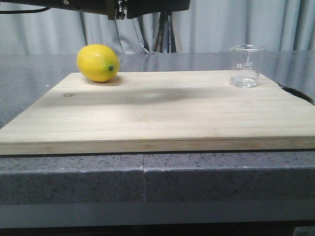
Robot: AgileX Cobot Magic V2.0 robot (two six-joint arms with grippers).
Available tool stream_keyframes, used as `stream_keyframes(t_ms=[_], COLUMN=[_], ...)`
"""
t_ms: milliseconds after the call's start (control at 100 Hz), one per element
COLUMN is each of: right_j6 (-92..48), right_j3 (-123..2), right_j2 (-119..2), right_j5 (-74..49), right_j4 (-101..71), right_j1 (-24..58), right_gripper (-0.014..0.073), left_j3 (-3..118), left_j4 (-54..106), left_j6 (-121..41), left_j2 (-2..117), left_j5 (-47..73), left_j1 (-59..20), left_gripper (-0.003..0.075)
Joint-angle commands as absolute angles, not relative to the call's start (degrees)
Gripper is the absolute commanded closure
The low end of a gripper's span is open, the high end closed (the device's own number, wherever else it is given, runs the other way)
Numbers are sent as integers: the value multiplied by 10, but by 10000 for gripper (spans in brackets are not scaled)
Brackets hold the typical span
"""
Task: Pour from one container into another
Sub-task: 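Lower the filled jigger onto the board with the left gripper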
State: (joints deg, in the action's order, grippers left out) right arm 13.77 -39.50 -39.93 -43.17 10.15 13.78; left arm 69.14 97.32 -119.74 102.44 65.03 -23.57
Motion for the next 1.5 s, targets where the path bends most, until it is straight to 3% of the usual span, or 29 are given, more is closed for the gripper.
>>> stream_keyframes(t_ms=[0, 360, 1490], right_j6=[137, 137, 137], right_j3=[-417, -417, -417], right_j2=[-397, -397, -397], right_j5=[-397, -396, -392], right_j4=[118, 123, 124], right_j1=[138, 138, 138], right_gripper=[-6, -6, -6], left_j3=[705, 706, 706], left_j4=[1038, 1062, 1062], left_j6=[-1202, -1234, -1238], left_j2=[1009, 1075, 1094], left_j5=[692, 733, 701], left_j1=[-238, -237, -206], left_gripper=[533, 533, 533])
